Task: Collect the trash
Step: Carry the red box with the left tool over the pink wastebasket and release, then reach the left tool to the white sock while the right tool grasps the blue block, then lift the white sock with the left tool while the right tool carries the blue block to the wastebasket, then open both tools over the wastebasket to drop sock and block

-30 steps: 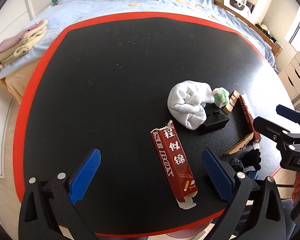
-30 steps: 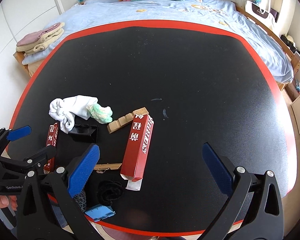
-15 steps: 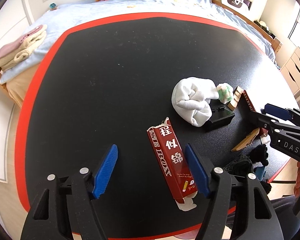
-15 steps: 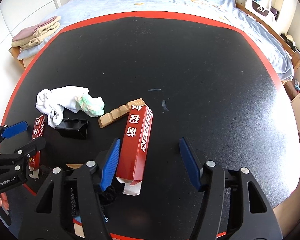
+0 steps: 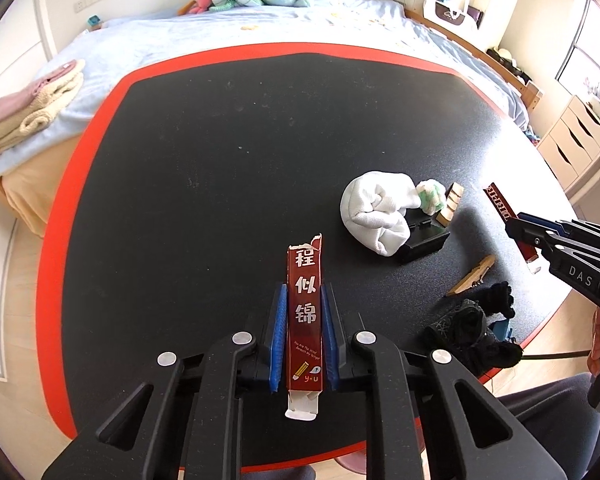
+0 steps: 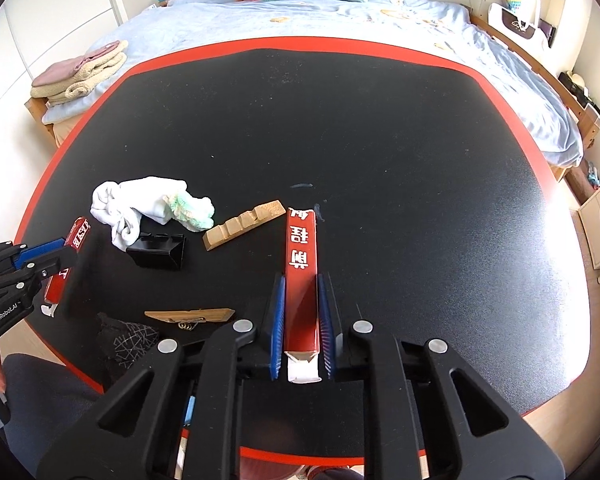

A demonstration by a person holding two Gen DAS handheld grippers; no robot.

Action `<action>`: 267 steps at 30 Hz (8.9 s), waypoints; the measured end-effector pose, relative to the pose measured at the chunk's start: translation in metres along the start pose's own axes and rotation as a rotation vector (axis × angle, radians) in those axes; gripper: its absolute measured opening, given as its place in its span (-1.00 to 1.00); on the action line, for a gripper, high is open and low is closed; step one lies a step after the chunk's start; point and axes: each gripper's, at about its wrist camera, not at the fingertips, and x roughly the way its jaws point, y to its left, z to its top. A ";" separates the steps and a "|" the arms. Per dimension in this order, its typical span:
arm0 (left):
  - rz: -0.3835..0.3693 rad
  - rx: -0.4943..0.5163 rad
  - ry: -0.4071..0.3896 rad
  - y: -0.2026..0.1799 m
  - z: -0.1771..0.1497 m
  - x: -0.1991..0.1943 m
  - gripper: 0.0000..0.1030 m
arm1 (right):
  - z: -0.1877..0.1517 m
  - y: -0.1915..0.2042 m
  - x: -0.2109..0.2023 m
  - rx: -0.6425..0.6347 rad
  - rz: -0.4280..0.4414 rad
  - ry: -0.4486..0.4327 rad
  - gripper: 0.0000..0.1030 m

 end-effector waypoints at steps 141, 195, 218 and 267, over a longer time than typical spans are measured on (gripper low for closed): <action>-0.219 0.083 0.031 -0.012 0.037 0.035 0.36 | -0.065 0.040 -0.009 -0.304 0.234 0.042 -0.01; -0.202 0.245 -0.096 -0.051 -0.018 -0.091 -0.49 | -0.085 0.027 -0.117 -0.194 0.167 -0.110 -0.36; -0.263 0.363 -0.032 -0.085 -0.105 -0.113 -0.48 | -0.152 0.035 -0.154 -0.169 0.186 -0.100 -0.36; -0.248 0.266 -0.046 -0.068 -0.114 -0.109 0.85 | -0.158 0.024 -0.141 -0.073 0.191 -0.077 0.89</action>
